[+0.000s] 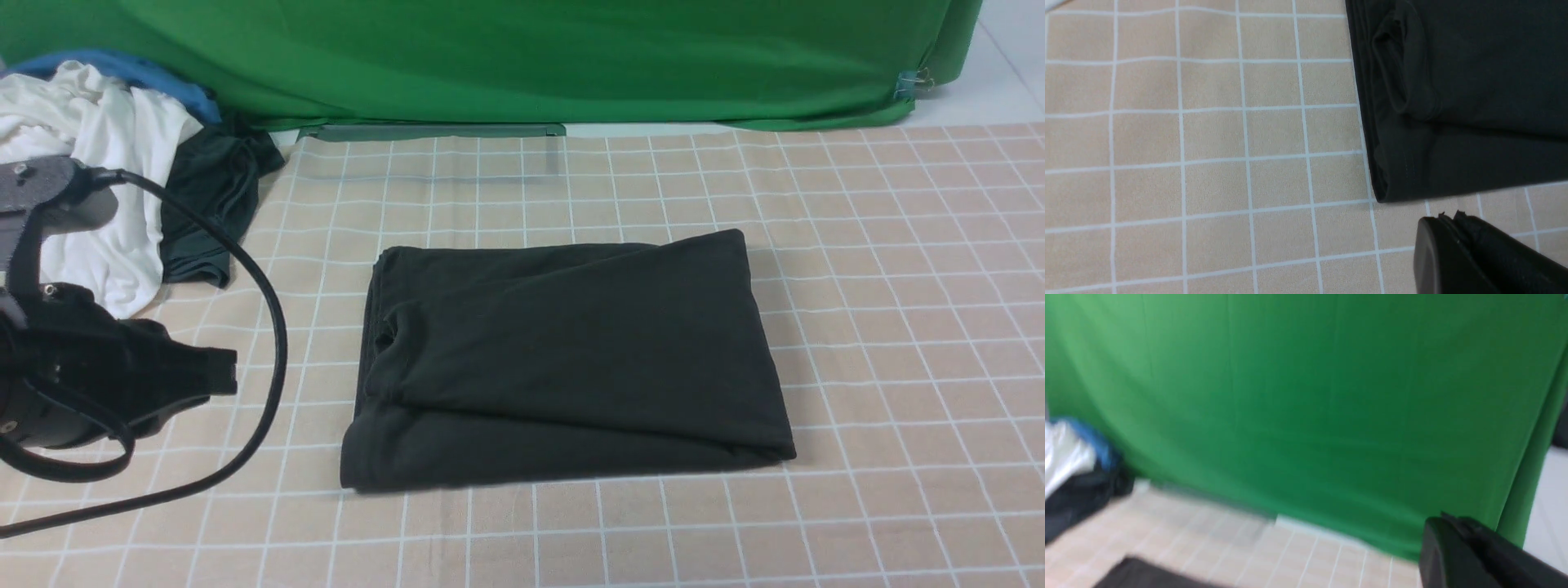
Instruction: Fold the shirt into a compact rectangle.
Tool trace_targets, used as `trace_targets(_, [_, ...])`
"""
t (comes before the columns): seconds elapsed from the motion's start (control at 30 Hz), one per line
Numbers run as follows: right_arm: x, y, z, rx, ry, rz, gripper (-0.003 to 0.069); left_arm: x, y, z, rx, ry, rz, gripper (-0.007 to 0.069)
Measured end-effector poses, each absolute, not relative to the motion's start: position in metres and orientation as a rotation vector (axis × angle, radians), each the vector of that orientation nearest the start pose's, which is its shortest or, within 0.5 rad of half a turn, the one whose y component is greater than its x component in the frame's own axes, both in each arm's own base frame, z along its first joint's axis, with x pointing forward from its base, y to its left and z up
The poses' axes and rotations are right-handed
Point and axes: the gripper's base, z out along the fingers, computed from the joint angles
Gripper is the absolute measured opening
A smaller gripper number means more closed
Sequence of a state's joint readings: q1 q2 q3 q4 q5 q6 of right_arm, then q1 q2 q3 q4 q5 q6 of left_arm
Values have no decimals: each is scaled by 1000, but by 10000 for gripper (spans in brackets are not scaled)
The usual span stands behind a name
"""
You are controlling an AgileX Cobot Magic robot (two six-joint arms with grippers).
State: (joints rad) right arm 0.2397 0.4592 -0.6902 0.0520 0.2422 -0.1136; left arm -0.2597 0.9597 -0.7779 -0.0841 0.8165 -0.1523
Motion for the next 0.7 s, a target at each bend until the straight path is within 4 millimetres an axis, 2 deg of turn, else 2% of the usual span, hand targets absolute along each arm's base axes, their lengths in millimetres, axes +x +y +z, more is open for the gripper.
trace_targets(0.03, [67,17,370,-215,1386,155,37,170,-51,303,91,2486,-275,19])
trace_targets(0.07, [64,16,362,-209,1357,155,37,171,-51,304,91,2483,-275,19])
trace_targets(0.17, [43,10,338,-181,1215,158,37,171,-51,304,105,2478,-271,19])
trace_targets(0.23, [35,8,331,-173,1171,159,37,170,-51,305,124,2472,-265,19])
trace_targets(0.47, [24,5,328,-160,1094,161,88,150,-45,310,147,2362,-272,19])
trace_targets(0.53, [24,6,327,-160,1096,161,112,133,-40,308,146,2275,-282,19])
trace_targets(0.7, [24,6,327,-160,1097,161,130,106,-33,303,124,2098,-320,19])
